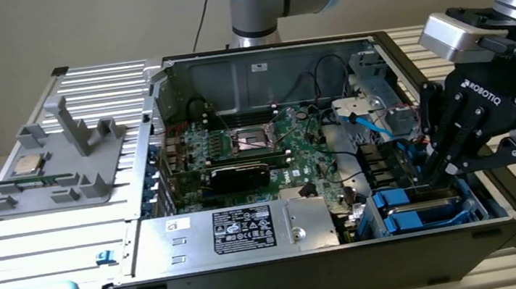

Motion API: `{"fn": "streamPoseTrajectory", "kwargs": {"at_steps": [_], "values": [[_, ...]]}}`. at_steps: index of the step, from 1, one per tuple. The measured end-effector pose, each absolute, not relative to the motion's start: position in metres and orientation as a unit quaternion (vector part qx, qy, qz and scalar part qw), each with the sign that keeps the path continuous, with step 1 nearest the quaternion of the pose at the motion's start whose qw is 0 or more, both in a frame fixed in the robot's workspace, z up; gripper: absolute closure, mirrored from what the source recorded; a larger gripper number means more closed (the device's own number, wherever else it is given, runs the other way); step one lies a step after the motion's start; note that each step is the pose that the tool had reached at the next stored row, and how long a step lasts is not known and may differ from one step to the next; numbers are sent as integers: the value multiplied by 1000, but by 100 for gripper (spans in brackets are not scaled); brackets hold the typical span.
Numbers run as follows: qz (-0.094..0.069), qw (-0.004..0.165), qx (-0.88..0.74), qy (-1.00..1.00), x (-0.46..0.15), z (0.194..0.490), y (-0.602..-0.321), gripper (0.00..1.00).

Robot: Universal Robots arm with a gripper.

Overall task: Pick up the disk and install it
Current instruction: 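Insert the first disk wire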

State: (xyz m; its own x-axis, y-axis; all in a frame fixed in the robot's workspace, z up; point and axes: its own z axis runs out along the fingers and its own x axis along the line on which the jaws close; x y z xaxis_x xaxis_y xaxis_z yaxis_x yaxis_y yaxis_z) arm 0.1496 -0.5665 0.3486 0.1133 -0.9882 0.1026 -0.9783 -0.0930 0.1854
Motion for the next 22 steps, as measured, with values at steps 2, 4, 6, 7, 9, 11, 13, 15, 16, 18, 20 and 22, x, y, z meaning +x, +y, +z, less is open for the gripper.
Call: {"fn": "streamPoseTrajectory", "kwargs": {"at_steps": [2,4,6,7,9,11,13,15,16,18,20,22], "values": [[-26,105,735,-670,150,348,-566,83],[-27,105,731,-673,150,348,-566,83],[-30,107,729,-675,150,348,-566,83],[-30,108,728,-676,151,348,-566,83],[-30,108,726,-678,153,348,-566,83],[-29,109,724,-680,155,348,-566,83],[-29,110,722,-682,157,348,-566,83],[-29,111,720,-685,158,347,-566,83],[-30,112,718,-687,158,347,-566,83],[-34,114,714,-690,158,345,-565,83],[-37,117,712,-692,158,345,-565,83],[-37,117,712,-692,158,345,-565,83]]}}
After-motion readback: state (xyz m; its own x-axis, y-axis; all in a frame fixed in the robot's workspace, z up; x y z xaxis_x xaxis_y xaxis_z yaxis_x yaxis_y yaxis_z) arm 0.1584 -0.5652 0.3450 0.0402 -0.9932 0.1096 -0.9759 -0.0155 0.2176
